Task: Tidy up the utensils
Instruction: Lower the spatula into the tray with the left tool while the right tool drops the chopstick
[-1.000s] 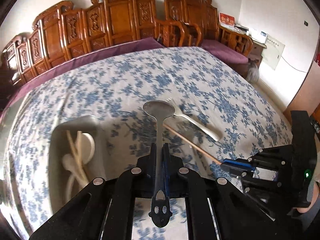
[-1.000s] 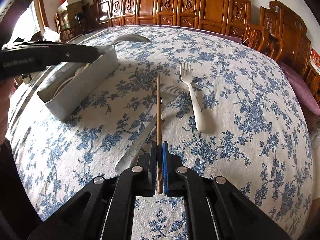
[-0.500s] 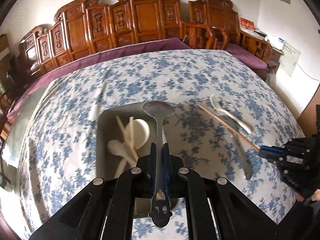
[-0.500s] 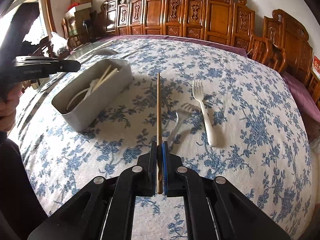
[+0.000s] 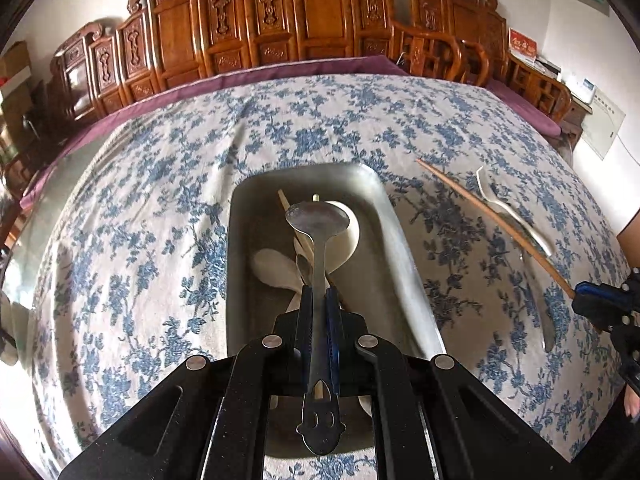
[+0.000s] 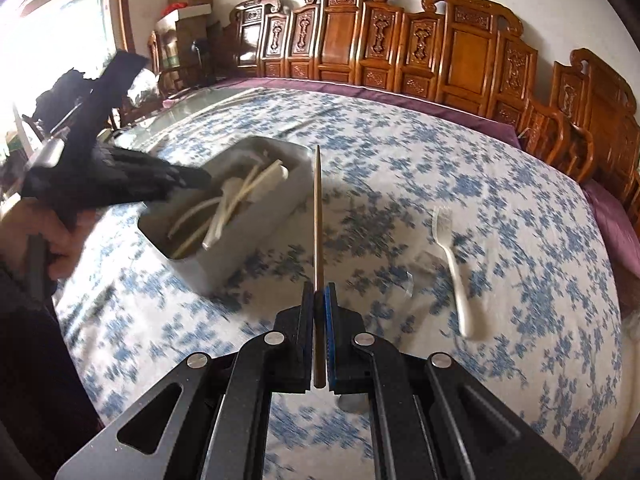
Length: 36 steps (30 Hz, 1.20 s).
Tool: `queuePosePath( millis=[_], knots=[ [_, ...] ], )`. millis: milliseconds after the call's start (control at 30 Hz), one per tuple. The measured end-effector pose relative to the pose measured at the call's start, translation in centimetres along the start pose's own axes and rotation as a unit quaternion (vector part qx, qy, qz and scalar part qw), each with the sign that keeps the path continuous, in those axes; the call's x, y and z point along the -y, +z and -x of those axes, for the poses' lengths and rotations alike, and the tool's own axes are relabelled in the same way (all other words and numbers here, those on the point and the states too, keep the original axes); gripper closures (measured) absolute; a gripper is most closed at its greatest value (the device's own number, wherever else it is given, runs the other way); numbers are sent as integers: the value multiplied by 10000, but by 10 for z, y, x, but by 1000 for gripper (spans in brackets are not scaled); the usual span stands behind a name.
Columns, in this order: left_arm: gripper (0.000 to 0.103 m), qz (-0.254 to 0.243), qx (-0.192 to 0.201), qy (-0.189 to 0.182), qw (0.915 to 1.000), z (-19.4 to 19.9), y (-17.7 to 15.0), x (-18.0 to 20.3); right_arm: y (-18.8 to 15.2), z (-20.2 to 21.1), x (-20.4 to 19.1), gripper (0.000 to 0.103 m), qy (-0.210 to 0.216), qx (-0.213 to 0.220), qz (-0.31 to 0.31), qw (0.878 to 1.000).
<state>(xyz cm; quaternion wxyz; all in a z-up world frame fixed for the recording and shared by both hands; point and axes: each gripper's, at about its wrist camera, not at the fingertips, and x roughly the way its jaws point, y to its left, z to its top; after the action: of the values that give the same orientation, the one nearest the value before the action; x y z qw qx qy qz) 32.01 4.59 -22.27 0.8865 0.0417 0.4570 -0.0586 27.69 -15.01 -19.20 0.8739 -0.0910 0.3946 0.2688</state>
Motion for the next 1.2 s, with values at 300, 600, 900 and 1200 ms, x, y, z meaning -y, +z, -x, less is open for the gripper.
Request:
queuePosePath(
  millis=[300,600,900,1200],
  knots=[
    [96,116,279,-17,9995,13,6,-12,34,-20,-31,97,330,13,-210,9992],
    [88,380,444,92,9982,31,4,-48,51,-46,-63,97,520,-191,-502,9972],
    [88,740,551,76,9957,43,2,-80,62,-76,-84,97,464,-580,-775,9942],
    [88,769,584,29,9953,47,2,-83,62,-96,-68,95,811,-567,-1447,9845]
  ],
)
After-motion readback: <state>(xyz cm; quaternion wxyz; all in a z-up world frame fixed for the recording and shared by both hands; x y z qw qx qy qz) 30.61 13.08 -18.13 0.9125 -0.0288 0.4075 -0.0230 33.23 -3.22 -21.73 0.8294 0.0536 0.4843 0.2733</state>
